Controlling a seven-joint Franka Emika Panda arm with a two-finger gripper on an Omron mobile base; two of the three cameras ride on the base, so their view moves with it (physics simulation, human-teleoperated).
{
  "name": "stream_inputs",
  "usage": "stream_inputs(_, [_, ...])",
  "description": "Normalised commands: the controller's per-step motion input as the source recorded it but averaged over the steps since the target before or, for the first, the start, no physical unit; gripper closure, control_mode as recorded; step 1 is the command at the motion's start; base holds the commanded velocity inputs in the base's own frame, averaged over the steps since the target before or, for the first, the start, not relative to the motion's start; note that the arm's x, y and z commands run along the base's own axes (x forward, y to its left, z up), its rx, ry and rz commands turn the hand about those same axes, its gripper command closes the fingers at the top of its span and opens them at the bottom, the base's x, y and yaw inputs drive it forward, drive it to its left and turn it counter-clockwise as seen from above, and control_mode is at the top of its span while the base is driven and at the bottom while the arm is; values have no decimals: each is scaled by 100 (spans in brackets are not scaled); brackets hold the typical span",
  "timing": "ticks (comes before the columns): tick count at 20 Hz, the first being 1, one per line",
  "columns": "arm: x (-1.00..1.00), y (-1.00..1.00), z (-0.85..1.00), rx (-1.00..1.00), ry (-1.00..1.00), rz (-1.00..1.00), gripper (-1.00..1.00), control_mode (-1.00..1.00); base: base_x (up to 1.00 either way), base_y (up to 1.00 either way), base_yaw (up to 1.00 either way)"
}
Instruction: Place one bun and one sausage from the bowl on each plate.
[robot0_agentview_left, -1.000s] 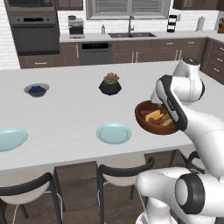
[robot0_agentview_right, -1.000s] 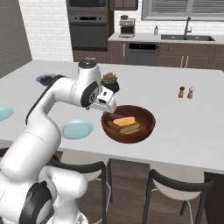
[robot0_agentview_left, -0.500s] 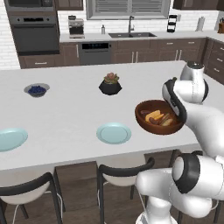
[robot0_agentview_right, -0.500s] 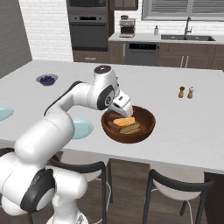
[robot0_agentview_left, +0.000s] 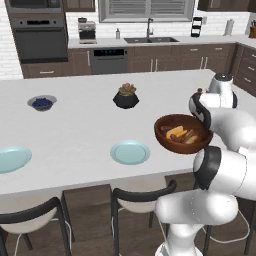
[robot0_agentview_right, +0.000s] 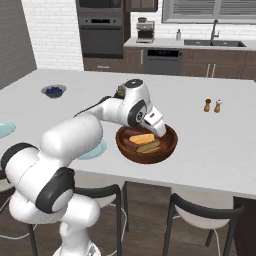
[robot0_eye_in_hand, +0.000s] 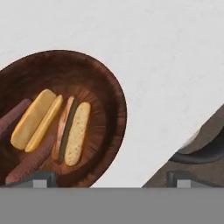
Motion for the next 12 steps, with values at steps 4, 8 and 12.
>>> stream_inputs(4, [33, 50, -37, 5, 9, 7, -100, -100, 0, 0, 0])
stream_inputs(8, [53, 31, -11, 3, 25, 1, -100, -100, 0, 0, 0])
stream_inputs(12, [61, 3, -21, 11, 22, 0, -100, -100, 0, 0, 0])
